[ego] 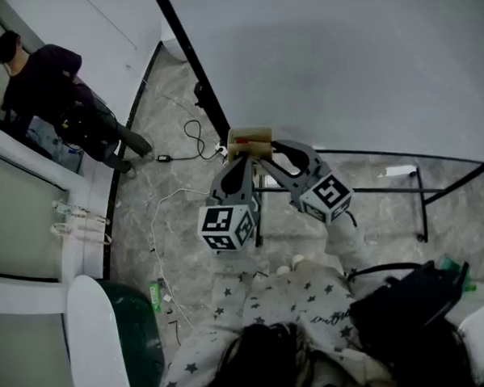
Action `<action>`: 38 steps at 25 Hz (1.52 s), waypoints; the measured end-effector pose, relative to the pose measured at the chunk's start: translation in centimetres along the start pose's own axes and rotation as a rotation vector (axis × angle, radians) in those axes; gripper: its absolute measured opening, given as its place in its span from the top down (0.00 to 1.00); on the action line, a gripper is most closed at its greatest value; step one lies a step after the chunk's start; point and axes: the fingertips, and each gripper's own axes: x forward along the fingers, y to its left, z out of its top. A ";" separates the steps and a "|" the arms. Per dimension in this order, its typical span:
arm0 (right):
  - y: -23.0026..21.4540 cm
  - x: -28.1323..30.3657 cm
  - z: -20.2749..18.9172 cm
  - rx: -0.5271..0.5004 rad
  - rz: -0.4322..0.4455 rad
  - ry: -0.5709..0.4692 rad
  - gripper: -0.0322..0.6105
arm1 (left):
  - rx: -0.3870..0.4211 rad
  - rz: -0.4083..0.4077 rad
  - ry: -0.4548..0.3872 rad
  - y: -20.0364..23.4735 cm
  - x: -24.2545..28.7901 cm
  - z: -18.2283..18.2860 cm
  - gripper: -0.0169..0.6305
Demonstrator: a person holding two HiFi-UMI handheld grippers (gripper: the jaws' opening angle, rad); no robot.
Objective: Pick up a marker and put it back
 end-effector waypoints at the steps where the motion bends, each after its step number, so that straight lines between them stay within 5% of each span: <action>1: -0.3 0.3 -0.7 -0.011 -0.002 0.003 0.72 | -0.004 0.008 0.002 0.5 0.3 -0.2 0.97; 13: -0.9 1.1 -7.2 -0.016 -0.084 0.064 0.72 | -0.030 0.000 0.004 1.9 0.8 -3.4 0.97; 26: -1.5 2.0 -6.4 -0.060 -0.119 0.044 0.81 | -0.028 -0.021 0.032 1.3 1.3 -5.1 0.97; 38: -2.2 2.2 -2.8 -0.054 -0.106 0.041 0.82 | -0.019 -0.018 0.005 1.0 1.5 -2.8 0.97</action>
